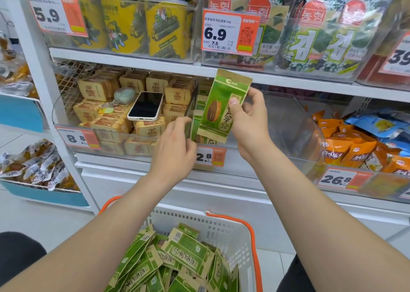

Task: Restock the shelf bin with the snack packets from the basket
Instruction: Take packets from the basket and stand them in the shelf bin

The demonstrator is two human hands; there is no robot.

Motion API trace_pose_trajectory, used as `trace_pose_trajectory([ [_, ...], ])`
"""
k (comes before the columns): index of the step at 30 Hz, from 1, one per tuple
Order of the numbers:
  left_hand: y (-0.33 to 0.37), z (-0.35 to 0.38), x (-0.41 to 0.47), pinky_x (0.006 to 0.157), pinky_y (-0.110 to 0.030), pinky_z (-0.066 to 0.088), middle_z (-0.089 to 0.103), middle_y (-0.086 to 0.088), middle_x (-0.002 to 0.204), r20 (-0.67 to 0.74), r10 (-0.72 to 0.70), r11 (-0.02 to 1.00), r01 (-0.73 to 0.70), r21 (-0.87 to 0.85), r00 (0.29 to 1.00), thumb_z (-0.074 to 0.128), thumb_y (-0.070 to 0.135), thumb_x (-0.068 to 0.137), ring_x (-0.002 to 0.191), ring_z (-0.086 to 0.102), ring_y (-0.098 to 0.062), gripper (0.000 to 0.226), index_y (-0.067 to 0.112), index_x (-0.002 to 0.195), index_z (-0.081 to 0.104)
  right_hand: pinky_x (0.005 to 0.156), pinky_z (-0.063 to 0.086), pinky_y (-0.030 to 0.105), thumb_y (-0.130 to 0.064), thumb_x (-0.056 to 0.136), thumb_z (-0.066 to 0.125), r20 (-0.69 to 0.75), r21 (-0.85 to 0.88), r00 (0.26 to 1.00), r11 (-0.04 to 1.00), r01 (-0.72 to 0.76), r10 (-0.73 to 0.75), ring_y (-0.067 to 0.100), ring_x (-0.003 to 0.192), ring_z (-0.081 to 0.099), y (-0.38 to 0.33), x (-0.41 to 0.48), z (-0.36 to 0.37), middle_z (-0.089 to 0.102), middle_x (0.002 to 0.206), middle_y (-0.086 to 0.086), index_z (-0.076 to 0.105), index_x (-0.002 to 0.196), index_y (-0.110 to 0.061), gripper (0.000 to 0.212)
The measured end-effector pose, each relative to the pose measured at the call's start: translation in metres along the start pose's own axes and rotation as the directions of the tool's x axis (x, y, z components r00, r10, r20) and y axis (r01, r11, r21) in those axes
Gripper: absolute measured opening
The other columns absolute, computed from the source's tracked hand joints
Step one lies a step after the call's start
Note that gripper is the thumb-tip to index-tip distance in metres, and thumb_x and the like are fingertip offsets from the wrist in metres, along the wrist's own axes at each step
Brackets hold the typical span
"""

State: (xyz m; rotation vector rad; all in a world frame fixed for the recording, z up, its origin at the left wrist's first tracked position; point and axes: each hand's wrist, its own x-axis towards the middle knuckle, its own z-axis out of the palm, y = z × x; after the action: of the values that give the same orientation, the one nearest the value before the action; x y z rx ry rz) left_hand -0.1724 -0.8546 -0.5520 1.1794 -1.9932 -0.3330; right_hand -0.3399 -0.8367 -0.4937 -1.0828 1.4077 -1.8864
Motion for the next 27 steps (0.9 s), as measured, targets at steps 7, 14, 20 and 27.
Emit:
trace_pose_trajectory([
  [7, -0.007, -0.001, 0.001, 0.078, -0.041, 0.044, 0.062, -0.005, 0.123, -0.014, 0.060, 0.998, -0.060, 0.014, 0.998, 0.057, 0.018, 0.096, 0.100, 0.060, -0.028, 0.049, 0.021, 0.143, 0.045, 0.086, 0.061, 0.051, -0.012, 0.097, 0.061, 0.126, -0.438, 0.974, 0.891, -0.117, 0.190, 0.028, 0.100, 0.071, 0.017, 0.003, 0.004, 0.071, 0.108, 0.005, 0.054, 0.115, -0.023, 0.023],
  [14, -0.002, 0.002, -0.003, 0.075, -0.035, 0.034, 0.063, -0.007, 0.117, -0.040, 0.065, 0.998, -0.064, 0.024, 0.997, 0.058, 0.012, 0.095, 0.097, 0.059, -0.028, 0.043, 0.015, 0.137, 0.049, 0.056, 0.063, 0.033, -0.024, 0.074, 0.071, 0.168, -0.804, 0.913, 0.587, -0.090, 0.371, 0.021, 0.080, 0.073, 0.013, 0.009, 0.003, 0.071, 0.100, 0.006, 0.065, 0.110, -0.016, 0.037],
  [20, -0.003, 0.004, -0.006, 0.080, -0.032, 0.035, 0.064, -0.007, 0.123, -0.033, 0.081, 0.995, -0.079, 0.057, 0.996, 0.059, 0.010, 0.093, 0.107, 0.059, -0.026, 0.043, 0.012, 0.135, 0.052, 0.060, 0.064, 0.036, -0.015, 0.065, 0.094, 0.211, -0.762, 0.891, 0.639, -0.107, 0.401, 0.023, 0.081, 0.076, 0.015, 0.024, 0.003, 0.078, 0.092, 0.006, 0.070, 0.081, -0.013, 0.029],
  [27, -0.008, 0.006, -0.006, 0.084, -0.035, 0.043, 0.059, -0.002, 0.122, -0.028, 0.119, 0.989, -0.116, 0.094, 0.992, 0.059, 0.012, 0.091, 0.105, 0.057, -0.022, 0.033, 0.014, 0.124, 0.057, 0.071, 0.063, 0.043, -0.033, 0.043, 0.104, 0.090, -0.768, 0.971, 0.637, -0.074, 0.222, 0.020, 0.092, 0.068, 0.035, 0.030, 0.014, 0.074, 0.087, 0.002, 0.072, 0.076, -0.010, 0.051],
])
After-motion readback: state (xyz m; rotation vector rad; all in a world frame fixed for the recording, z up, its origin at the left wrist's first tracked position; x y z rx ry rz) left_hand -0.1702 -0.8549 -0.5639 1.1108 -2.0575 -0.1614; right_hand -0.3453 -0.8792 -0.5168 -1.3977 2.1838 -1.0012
